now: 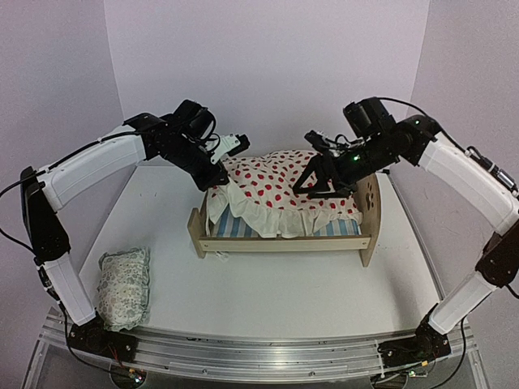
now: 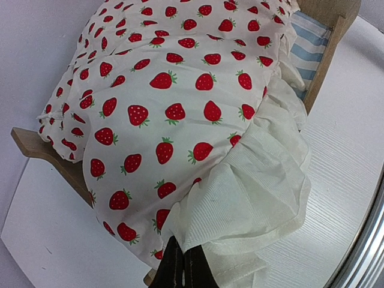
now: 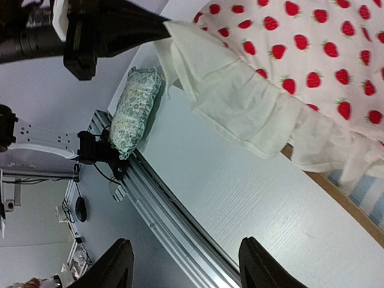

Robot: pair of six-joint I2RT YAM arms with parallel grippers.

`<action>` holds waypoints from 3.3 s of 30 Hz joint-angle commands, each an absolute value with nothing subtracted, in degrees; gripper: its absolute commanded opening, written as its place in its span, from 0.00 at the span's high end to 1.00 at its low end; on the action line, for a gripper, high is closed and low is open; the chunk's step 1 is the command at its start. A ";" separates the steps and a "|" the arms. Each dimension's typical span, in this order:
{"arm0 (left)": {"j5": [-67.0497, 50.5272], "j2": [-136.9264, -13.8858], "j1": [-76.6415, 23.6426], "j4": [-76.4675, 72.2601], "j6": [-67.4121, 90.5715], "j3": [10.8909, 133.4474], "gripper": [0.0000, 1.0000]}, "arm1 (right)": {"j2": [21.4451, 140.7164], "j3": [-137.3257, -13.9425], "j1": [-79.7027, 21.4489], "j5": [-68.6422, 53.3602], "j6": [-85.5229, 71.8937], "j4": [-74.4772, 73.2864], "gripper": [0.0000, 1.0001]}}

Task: Set up the pet bed
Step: Cross the left ropes of the mattress attached to the bed frame.

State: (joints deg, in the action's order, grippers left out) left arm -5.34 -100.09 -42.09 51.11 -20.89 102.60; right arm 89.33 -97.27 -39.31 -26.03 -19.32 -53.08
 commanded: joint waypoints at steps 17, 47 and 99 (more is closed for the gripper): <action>-6.38 -97.65 -42.34 49.72 -17.38 100.21 1.00 | 105.43 -68.97 -65.98 -0.70 -6.11 23.62 0.41; -9.39 -93.60 -42.35 42.45 -18.52 91.27 1.00 | 128.96 -81.76 -67.59 35.93 15.31 45.67 0.62; -11.01 -92.74 -42.28 42.55 -20.09 91.32 1.00 | 135.84 -90.45 -66.89 40.19 13.75 45.79 0.76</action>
